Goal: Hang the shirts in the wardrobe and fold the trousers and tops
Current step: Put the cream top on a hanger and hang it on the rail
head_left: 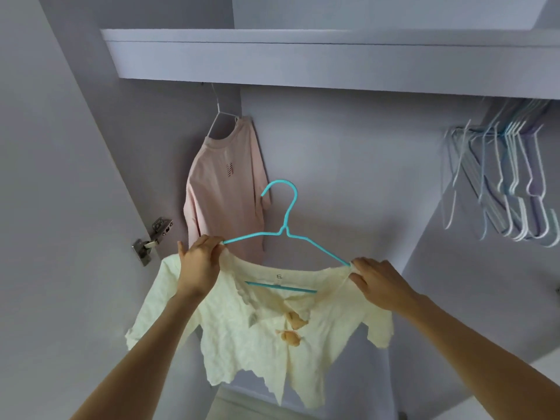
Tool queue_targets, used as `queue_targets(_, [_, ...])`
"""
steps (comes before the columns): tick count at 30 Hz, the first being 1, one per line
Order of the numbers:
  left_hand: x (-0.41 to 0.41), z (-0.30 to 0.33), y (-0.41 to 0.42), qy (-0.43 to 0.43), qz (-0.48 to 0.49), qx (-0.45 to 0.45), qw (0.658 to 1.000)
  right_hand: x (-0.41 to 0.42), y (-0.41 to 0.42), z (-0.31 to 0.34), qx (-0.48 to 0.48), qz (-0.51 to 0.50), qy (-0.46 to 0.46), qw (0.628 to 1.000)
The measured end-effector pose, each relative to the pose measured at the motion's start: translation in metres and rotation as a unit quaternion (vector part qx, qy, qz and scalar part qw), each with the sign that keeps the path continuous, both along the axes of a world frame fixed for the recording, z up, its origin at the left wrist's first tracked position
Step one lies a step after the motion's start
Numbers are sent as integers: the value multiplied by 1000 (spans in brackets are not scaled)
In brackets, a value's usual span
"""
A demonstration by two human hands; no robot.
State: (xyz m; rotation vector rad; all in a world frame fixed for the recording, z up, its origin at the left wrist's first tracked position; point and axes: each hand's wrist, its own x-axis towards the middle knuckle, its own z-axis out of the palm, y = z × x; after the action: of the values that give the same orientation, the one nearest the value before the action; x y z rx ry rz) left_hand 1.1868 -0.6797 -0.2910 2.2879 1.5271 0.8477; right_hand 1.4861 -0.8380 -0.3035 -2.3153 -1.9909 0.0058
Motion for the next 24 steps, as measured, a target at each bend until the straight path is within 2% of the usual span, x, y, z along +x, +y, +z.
queue_targets(4, [23, 1, 18, 20, -30, -93, 995, 6, -12, 13, -9, -26, 63, 998])
queue_targets(7, [36, 8, 29, 79, -19, -153, 985, 7, -14, 25, 21, -89, 72, 993])
queue_targets(11, [46, 31, 40, 39, 0, -94, 995, -11, 0, 40, 37, -198, 117, 972])
queue_targets(14, [46, 52, 52, 45, 25, -31, 998, -36, 19, 50, 99, -250, 198, 942])
queue_targets(16, [44, 64, 64, 62, 39, -8, 997, -53, 35, 53, 139, -268, 265, 916])
queue_targets(18, [43, 71, 78, 69, 43, -7, 997, -67, 52, 52, 143, -254, 308, 906])
queue_targets(20, [42, 70, 94, 70, 35, -4, 997, -74, 74, 50, 135, -213, 293, 922])
queue_targets(22, [42, 67, 110, 56, 27, 10, 998, -74, 96, 53, 141, -195, 195, 951])
queue_targets(24, [39, 64, 125, 37, 35, 21, 998, -74, 118, 53, 172, -200, 102, 959])
